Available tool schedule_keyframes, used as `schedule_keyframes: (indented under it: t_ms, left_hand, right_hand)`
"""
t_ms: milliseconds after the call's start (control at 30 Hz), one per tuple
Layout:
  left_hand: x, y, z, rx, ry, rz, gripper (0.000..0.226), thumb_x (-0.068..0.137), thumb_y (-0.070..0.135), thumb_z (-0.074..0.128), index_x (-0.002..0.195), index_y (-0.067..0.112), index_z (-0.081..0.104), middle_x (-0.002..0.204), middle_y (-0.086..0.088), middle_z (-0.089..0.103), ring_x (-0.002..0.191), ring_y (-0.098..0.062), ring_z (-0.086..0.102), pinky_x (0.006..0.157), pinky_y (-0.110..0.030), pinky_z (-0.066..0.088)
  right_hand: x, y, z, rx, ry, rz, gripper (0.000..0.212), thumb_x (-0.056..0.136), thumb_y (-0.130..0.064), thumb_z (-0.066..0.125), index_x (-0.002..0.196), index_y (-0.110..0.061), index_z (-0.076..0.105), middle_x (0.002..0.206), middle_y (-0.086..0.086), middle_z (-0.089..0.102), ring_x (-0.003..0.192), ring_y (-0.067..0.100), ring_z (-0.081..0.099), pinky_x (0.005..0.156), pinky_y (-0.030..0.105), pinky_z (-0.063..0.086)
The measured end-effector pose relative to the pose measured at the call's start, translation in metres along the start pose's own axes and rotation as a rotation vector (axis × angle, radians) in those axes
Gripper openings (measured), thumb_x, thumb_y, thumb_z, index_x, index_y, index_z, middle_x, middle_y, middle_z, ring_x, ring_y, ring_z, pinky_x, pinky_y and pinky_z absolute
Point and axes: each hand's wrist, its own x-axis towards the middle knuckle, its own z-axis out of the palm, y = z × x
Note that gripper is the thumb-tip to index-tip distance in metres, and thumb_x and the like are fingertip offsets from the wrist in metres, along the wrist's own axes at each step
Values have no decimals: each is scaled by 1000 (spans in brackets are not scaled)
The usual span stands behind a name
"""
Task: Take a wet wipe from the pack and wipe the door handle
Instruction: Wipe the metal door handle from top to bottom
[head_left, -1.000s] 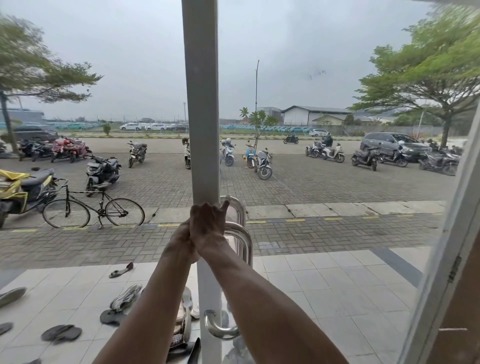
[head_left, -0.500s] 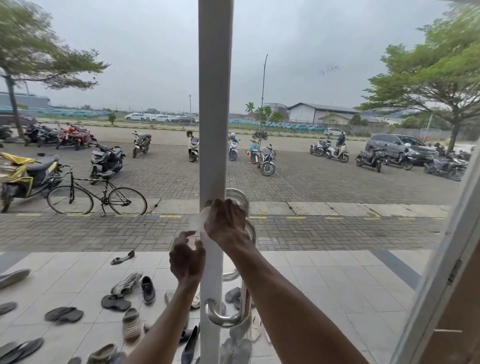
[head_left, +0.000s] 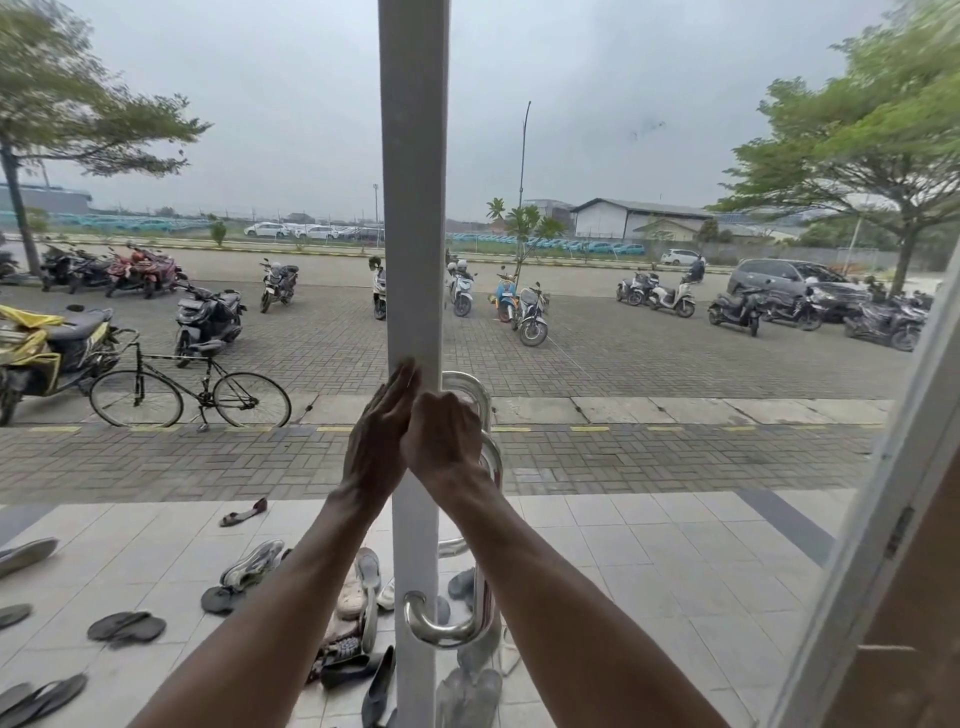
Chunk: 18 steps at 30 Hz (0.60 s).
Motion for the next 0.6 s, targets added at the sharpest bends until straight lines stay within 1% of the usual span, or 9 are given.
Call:
schedule_keyframes:
  t_ms: [100,167,300,367,467,500,567,600]
  left_hand:
    - [-7,7,6,-65,23,-68,61,90,-4,59,148,0,39,158,-10,33,144,-20,35,116,-31,31]
    - [-7,5,7,-100,29,-77,61,91,-5,60,148,0,40,158,-10,34,145,-20,34,117,-28,27]
    - [-4,-10,4,-112,-4,-30,57,89,-3,65,144,0,48,157,-9,38,146,-20,37,120,-32,30]
    - [-3,-15,1,-106,-11,-7,56,87,-4,68,140,-2,51,155,-11,41,144,-23,39,120,-30,30]
    - [-3,-14,-1,-65,-10,23,54,83,-8,71,135,-7,55,151,-20,43,141,-32,42,120,-15,21]
    - [-4,-13,2,-56,-2,30,54,82,-9,71,133,-10,55,150,-22,43,139,-34,42,119,-13,18]
    - [-3,-10,6,-44,21,24,58,81,-10,70,135,-12,51,149,-24,43,138,-33,43,119,-13,19]
    - [-3,-9,9,-38,32,12,61,80,-12,70,137,-12,49,150,-23,42,139,-32,43,119,-13,20]
  right_hand:
    - [-2,4,1,-5,-48,-36,21,84,-2,60,98,-1,74,99,20,74,99,36,70,87,39,55]
    - [1,5,1,-8,-75,-48,20,84,-2,61,99,-1,73,101,20,74,99,36,70,86,39,55]
    - [12,1,4,-28,-80,-71,19,85,-6,60,97,-4,74,98,18,75,97,35,71,84,38,55]
    - [14,-3,6,-51,-61,-83,20,86,-7,57,95,-5,75,96,17,75,96,34,72,90,38,51]
    - [10,1,12,-90,-22,-82,19,84,-8,57,86,-7,76,88,16,76,91,32,72,109,41,39]
    - [8,4,14,-108,-6,-84,18,83,-10,58,83,-9,76,85,14,76,88,30,72,115,43,34]
    - [2,13,16,-112,15,-83,14,80,-13,62,78,-15,76,77,8,75,83,27,73,120,47,26]
    - [-1,19,16,-106,24,-81,12,79,-15,64,77,-17,75,75,6,75,81,26,73,120,48,25]
